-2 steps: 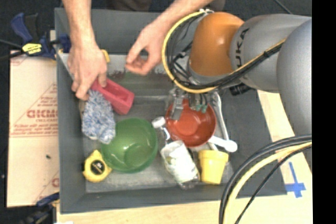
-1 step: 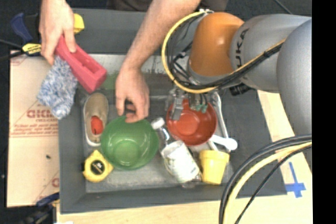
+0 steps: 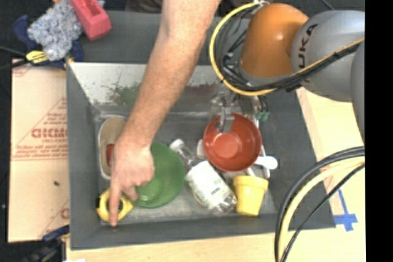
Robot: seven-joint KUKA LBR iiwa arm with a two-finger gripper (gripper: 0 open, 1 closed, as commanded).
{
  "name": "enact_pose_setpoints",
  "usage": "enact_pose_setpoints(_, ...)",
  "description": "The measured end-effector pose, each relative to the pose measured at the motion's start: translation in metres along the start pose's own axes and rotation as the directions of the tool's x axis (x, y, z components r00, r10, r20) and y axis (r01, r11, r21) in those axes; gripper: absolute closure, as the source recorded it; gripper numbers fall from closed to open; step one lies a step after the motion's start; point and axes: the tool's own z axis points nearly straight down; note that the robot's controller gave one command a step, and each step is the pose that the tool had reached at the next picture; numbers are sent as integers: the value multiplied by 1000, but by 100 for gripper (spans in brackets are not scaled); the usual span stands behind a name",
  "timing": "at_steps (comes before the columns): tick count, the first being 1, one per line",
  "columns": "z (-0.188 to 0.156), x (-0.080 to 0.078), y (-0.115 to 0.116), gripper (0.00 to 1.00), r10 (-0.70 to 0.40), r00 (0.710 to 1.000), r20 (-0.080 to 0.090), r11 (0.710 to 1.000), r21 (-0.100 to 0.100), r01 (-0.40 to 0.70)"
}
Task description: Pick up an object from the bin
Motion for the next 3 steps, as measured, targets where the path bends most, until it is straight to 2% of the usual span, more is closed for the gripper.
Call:
enact_pose_setpoints(1, -91, -8, 56, 100, 172, 985, 3, 985, -1, -172)
enact_pose_setpoints(2, -57, -6, 37, 100, 111, 994, 11, 994, -1, -111)
enact_pose_setpoints(3, 32, 13, 0, 100, -72, 997, 18, 997, 0, 72)
